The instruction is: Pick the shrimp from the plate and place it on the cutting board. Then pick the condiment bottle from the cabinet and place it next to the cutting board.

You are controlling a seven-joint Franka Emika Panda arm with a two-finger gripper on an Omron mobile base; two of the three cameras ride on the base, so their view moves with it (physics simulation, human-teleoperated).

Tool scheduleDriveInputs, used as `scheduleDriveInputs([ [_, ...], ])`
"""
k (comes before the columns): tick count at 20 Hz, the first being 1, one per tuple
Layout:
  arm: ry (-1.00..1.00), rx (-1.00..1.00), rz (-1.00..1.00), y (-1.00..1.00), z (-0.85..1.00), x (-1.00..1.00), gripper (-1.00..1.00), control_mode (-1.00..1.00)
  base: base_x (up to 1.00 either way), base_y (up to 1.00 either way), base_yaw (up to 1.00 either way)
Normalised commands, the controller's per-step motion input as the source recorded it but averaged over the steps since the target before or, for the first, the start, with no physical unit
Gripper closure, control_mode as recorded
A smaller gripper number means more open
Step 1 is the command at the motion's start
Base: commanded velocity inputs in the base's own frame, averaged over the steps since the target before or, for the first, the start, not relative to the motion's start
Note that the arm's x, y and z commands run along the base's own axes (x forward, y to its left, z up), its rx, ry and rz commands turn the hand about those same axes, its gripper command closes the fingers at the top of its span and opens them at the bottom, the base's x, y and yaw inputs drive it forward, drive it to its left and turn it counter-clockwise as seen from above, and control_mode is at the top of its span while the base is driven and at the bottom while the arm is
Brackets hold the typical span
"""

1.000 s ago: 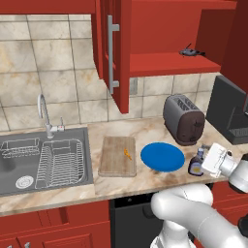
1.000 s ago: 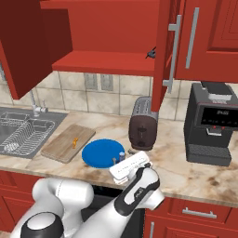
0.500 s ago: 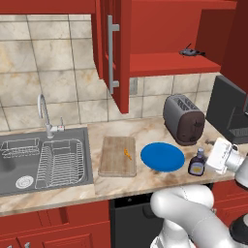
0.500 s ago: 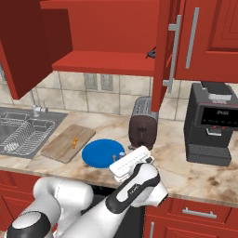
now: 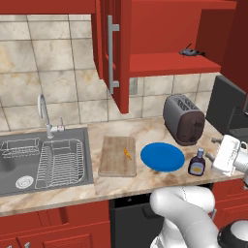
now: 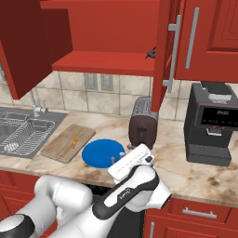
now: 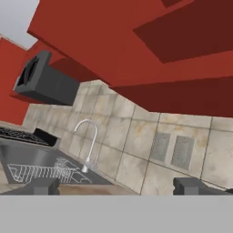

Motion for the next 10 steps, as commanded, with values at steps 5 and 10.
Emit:
scheduleDriveInputs([
  [5,-0.13,-0.16,-0.02,-0.1,0.2,-0.5,-1.0,-1.0,0.0,0.0,0.0],
  [10,-0.09,-0.21,-0.05,-0.05,0.36,-0.41,-1.0,-1.0,0.0,0.0,0.0],
])
